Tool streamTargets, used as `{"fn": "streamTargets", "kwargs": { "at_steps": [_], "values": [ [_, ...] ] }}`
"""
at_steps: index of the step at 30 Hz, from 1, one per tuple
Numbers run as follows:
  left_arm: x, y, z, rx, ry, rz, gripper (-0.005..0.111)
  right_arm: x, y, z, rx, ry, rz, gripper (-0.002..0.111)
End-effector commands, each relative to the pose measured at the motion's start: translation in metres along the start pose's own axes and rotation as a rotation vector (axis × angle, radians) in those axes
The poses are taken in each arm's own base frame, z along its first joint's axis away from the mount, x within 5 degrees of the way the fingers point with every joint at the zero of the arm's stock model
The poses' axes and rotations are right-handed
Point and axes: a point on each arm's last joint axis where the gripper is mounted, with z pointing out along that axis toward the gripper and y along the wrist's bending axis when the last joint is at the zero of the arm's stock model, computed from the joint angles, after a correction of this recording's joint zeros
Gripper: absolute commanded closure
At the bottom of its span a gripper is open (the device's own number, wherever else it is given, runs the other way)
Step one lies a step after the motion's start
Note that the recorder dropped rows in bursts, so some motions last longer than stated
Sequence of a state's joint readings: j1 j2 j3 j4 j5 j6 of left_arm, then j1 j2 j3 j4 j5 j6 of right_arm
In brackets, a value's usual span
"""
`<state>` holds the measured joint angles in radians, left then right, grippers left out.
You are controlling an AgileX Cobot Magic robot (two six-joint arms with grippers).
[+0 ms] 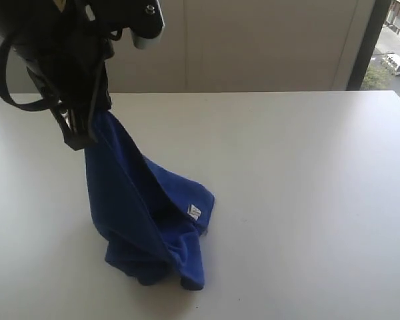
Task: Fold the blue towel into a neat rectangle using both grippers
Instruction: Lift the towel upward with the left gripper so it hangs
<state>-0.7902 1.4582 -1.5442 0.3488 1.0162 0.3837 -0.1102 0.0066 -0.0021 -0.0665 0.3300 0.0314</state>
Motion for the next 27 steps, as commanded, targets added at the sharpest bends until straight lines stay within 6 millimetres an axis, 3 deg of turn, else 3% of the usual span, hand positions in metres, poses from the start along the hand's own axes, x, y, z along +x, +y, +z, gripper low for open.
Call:
{"fn": "streamTargets", "kwargs": {
  "at_steps": [1,5,14,18,23,27],
  "values": [
    [-0.003,0.008,-0.007,-0.087,-0.060,0.003,0.107,-0.014,-0.001,-0.002,0.027,-0.168,-0.161,0.108],
    [-0.010,0.012,-0.009,-0.138,-0.142,0.005,0.107,-0.027,0.001,-0.004,0.019,-0.306,-0.175,0.108],
    [-0.019,0.017,-0.011,-0.192,-0.251,-0.029,0.107,-0.025,0.000,-0.004,0.021,-0.284,-0.174,0.108],
    [-0.015,0.010,-0.009,-0.111,-0.206,-0.052,0.107,-0.030,0.001,-0.006,0.014,-0.352,-0.169,0.108],
    [-0.011,-0.004,0.005,-0.012,-0.170,-0.018,0.107,-0.043,0.003,-0.012,-0.084,-0.501,0.196,0.108],
    [-0.014,-0.024,0.021,0.110,-0.237,0.031,0.107,-0.057,0.005,-0.021,-0.180,-0.674,0.339,0.108]
  ]
}}
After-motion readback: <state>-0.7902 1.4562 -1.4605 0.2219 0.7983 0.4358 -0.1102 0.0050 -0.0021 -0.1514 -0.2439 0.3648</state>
